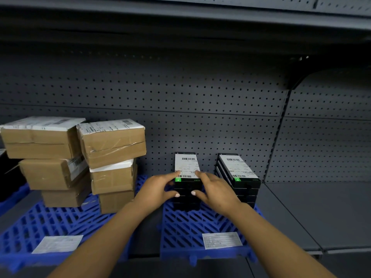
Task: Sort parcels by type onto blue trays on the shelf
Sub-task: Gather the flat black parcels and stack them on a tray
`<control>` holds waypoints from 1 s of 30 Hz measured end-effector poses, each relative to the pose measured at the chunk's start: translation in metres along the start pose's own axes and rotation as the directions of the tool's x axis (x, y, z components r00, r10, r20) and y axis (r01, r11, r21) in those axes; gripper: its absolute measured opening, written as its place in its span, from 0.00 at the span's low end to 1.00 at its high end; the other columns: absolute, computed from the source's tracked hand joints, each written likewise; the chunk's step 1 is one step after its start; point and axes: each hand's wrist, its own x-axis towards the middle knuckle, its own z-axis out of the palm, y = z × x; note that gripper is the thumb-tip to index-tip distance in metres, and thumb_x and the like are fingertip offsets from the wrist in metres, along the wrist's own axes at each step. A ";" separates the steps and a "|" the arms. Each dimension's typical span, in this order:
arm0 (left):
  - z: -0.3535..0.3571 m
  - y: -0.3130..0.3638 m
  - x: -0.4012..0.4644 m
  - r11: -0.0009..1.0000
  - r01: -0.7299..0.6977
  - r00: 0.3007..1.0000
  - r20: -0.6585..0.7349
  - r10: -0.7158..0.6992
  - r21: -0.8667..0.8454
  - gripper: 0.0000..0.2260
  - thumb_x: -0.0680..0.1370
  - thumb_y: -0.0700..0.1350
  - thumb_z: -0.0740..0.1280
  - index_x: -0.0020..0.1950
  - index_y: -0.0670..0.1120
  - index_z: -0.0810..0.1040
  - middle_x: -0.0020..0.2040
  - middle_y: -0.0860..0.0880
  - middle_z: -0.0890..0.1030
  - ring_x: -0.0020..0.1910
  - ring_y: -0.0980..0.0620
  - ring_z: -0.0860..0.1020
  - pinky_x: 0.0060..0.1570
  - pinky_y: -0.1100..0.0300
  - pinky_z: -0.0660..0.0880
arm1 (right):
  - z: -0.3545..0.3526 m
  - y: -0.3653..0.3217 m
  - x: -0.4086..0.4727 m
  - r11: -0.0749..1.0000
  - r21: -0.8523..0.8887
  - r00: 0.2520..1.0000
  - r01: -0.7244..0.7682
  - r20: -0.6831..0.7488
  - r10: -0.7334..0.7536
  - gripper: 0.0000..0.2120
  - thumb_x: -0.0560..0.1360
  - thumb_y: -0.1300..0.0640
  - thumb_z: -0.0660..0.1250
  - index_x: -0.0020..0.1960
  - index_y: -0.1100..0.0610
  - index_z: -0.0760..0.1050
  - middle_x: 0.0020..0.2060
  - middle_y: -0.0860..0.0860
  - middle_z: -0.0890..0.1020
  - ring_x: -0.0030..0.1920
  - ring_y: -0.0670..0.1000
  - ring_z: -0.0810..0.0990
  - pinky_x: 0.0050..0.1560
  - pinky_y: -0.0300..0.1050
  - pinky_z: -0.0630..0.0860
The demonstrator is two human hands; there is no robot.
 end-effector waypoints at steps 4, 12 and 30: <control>-0.001 -0.003 0.002 1.000 -0.008 1.000 0.018 0.008 -0.013 0.30 0.73 0.52 0.73 0.72 0.57 0.66 0.56 0.53 0.81 0.55 0.57 0.78 0.54 0.63 0.73 | -0.001 0.003 0.002 0.999 -0.027 1.000 0.028 -0.004 -0.029 0.30 0.79 0.41 0.55 0.76 0.53 0.54 0.73 0.57 0.63 0.74 0.52 0.58 0.71 0.51 0.60; -0.002 -0.004 0.001 0.998 0.013 1.000 -0.016 -0.013 0.054 0.28 0.72 0.57 0.71 0.71 0.61 0.67 0.57 0.58 0.80 0.56 0.59 0.77 0.53 0.57 0.75 | -0.002 0.007 0.006 0.996 -0.077 0.999 0.047 -0.008 -0.048 0.30 0.79 0.39 0.54 0.76 0.51 0.54 0.71 0.55 0.68 0.70 0.53 0.66 0.66 0.51 0.67; 0.005 -0.003 -0.006 0.994 0.026 0.985 0.165 -0.044 0.108 0.40 0.72 0.56 0.72 0.74 0.63 0.48 0.57 0.54 0.78 0.55 0.56 0.77 0.50 0.58 0.75 | -0.012 -0.001 -0.001 0.988 -0.135 0.995 0.071 0.085 -0.059 0.36 0.77 0.42 0.61 0.76 0.53 0.46 0.65 0.55 0.72 0.62 0.55 0.72 0.57 0.49 0.70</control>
